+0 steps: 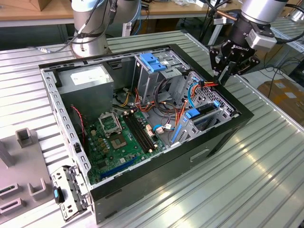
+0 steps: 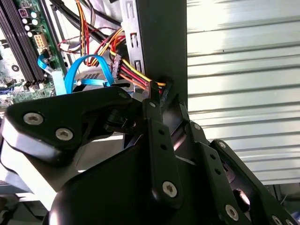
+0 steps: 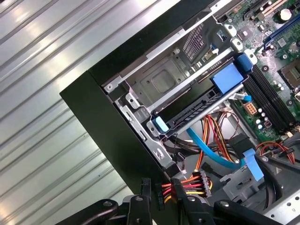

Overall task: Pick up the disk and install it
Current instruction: 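Insert the first disk wire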

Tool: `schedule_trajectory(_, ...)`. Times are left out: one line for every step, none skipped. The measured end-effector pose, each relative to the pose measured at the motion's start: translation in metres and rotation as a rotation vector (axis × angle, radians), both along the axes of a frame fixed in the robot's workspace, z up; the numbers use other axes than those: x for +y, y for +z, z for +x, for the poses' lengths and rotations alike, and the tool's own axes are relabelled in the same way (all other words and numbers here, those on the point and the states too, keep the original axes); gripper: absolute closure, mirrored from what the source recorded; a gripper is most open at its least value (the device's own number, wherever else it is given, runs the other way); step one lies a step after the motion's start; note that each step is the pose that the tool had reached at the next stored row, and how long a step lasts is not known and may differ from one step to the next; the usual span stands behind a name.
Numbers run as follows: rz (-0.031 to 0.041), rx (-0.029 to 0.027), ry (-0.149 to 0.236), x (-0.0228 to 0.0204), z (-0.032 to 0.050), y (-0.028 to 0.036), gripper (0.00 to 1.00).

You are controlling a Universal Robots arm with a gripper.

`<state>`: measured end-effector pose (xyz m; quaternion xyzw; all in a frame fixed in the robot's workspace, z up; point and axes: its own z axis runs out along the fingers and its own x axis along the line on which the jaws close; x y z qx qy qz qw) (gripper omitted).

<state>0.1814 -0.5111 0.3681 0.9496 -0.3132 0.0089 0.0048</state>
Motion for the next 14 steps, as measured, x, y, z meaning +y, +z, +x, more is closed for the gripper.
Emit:
schedule_trajectory(-0.0002,-0.0001,0.002,0.0029,0.0016,-0.0007,0.69)
schedule_trajectory(-0.0002,-0.0001,0.005,0.0048,0.0024,-0.0018,0.69)
schedule_trajectory(0.0001,0.0000,0.007,0.0048,0.0023,-0.0027,0.69)
schedule_trajectory(0.0000,0.0000,0.009,0.0048,0.0023,-0.0035,0.69)
schedule_trajectory(-0.0002,-0.0001,0.011,0.0048,0.0024,-0.0038,0.69)
schedule_trajectory(-0.0004,-0.0002,0.012,0.0047,0.0024,-0.0039,0.69)
schedule_trajectory(-0.0004,-0.0005,0.013,0.0047,0.0024,-0.0039,0.69)
schedule_trajectory(-0.0003,-0.0007,0.014,0.0046,0.0024,-0.0040,0.69)
schedule_trajectory(-0.0006,-0.0014,0.016,0.0043,0.0025,-0.0041,0.69)
schedule_trajectory(-0.0012,-0.0024,0.016,0.0041,0.0024,-0.0040,0.69)
schedule_trajectory(-0.0020,-0.0034,0.017,0.0040,0.0024,-0.0040,0.69)
schedule_trajectory(-0.0030,-0.0044,0.018,0.0039,0.0024,-0.0040,0.69)
schedule_trajectory(-0.0034,-0.0047,0.019,0.0038,0.0024,-0.0040,0.69)
schedule_trajectory(-0.0035,-0.0047,0.019,0.0038,0.0024,-0.0040,0.69)
